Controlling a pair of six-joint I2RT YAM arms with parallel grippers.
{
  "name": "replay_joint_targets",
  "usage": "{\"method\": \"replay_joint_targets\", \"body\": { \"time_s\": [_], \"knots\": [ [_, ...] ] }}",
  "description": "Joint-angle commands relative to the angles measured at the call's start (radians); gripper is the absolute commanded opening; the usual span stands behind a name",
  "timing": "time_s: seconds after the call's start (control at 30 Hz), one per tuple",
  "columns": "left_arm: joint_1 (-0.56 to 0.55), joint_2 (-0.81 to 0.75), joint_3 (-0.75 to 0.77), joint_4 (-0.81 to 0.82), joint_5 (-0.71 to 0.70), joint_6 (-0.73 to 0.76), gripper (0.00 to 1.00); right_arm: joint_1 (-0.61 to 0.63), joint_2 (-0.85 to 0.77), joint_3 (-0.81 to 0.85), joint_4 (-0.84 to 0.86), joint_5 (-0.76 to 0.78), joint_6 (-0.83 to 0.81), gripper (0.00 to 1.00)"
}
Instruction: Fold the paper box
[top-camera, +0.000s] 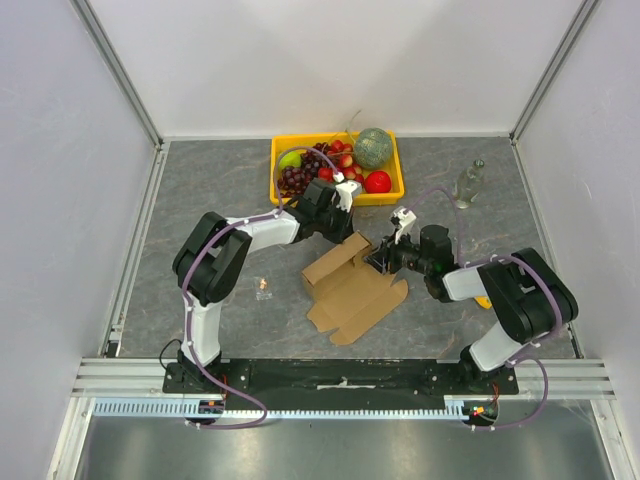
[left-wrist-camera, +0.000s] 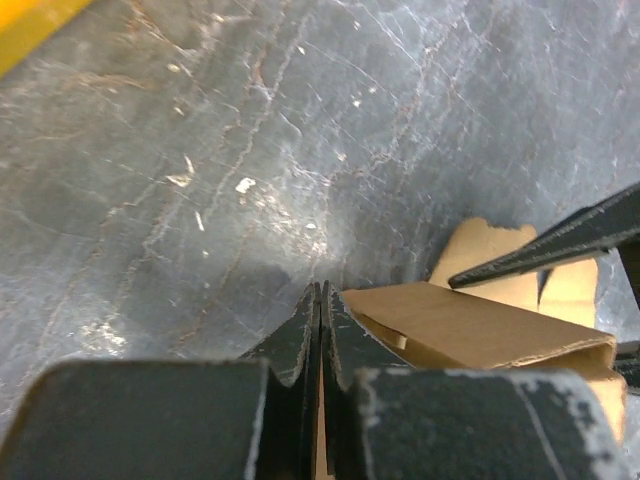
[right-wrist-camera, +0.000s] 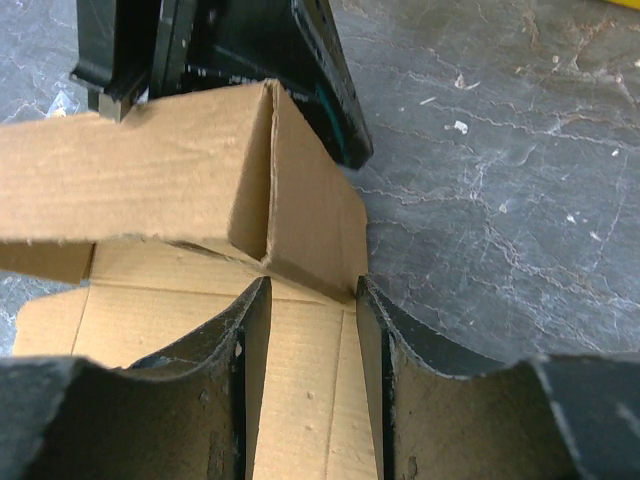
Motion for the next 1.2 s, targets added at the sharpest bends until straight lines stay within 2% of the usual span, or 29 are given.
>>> {"method": "replay_joint_targets", "body": {
  "time_s": [0.0, 0.37, 0.7, 1.17],
  "knots": [
    [0.001, 0.002, -0.020, 0.062, 0.124, 0.000, 0.03, 0.015, 0.039, 0.005, 0.165, -0.016, -0.013, 0.47],
    [0.001, 0.014, -0.035, 0.059, 0.129, 0.006, 0.02, 0.055, 0.083, 0.005, 0.264, 0.041, -0.029, 0.49],
    [0.001, 0.016, -0.041, 0.067, 0.147, -0.005, 0.02, 0.078, 0.113, -0.017, 0.325, 0.154, -0.031, 0.34],
    [0.001, 0.013, -0.061, 0.091, 0.172, -0.028, 0.02, 0.149, 0.114, -0.003, 0.268, 0.292, -0.092, 0.18]
  ]
}}
